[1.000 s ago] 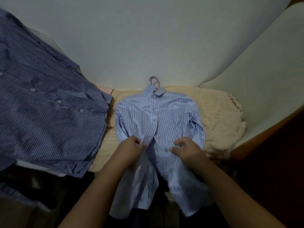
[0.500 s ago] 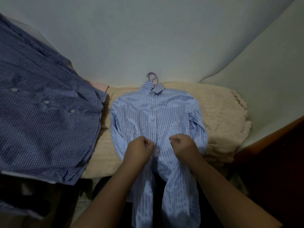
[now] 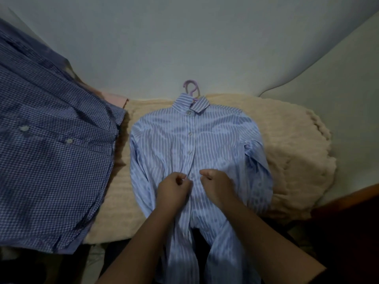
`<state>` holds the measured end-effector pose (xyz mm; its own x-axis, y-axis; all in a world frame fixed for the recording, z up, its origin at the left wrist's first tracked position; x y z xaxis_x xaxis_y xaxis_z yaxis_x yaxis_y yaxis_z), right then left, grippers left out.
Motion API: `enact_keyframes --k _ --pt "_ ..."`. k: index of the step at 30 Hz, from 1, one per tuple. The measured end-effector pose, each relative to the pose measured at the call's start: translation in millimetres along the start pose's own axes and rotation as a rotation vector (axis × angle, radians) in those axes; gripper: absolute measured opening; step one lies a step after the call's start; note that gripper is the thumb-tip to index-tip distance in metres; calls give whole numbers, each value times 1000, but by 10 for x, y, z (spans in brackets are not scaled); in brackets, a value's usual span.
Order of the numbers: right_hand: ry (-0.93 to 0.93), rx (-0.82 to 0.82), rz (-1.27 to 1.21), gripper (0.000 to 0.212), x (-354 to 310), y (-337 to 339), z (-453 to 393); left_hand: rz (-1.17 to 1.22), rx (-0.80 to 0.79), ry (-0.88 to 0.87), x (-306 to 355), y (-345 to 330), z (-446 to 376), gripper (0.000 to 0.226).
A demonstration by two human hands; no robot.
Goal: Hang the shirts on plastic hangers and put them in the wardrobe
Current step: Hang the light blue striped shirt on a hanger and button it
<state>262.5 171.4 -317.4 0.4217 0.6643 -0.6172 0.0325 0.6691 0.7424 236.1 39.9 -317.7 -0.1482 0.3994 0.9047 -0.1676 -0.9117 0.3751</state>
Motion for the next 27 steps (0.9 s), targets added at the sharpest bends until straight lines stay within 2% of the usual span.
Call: enact_keyframes --k 4,8,10,12,16,22,27 --pt "102 0 84 21 -168 -9 -31 229 -32 120 -114 71 -73 17" --pt "21 -58 109 45 -233 19 -98 380 -99 259 -94 129 -152 20" --pt "17 -110 108 46 -275 28 -123 454 -130 311 -96 143 -192 18" --pt "-35 -157 40 37 -281 28 -148 516 -163 342 -102 141 -215 19" --pt "-117 -247 -99 28 -269 51 -184 577 -205 351 -78 147 -218 16" --pt "-158 -287 -166 10 -257 87 -195 593 -214 344 -88 141 -231 14" --pt "-180 -273 -243 29 -235 60 -163 578 -260 348 -33 120 -227 15"
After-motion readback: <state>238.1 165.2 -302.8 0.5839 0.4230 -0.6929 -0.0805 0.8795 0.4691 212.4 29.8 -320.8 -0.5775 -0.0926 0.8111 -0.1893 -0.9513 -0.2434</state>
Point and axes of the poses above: each hand's wrist, its own z-axis away from the middle knuckle, its own y-axis out of the back of the hand, x = y × z, the point moved 1 cm from there along -z, towards the middle knuckle, and after that the axes turned 15 degrees about z, right-handed, at the moved point
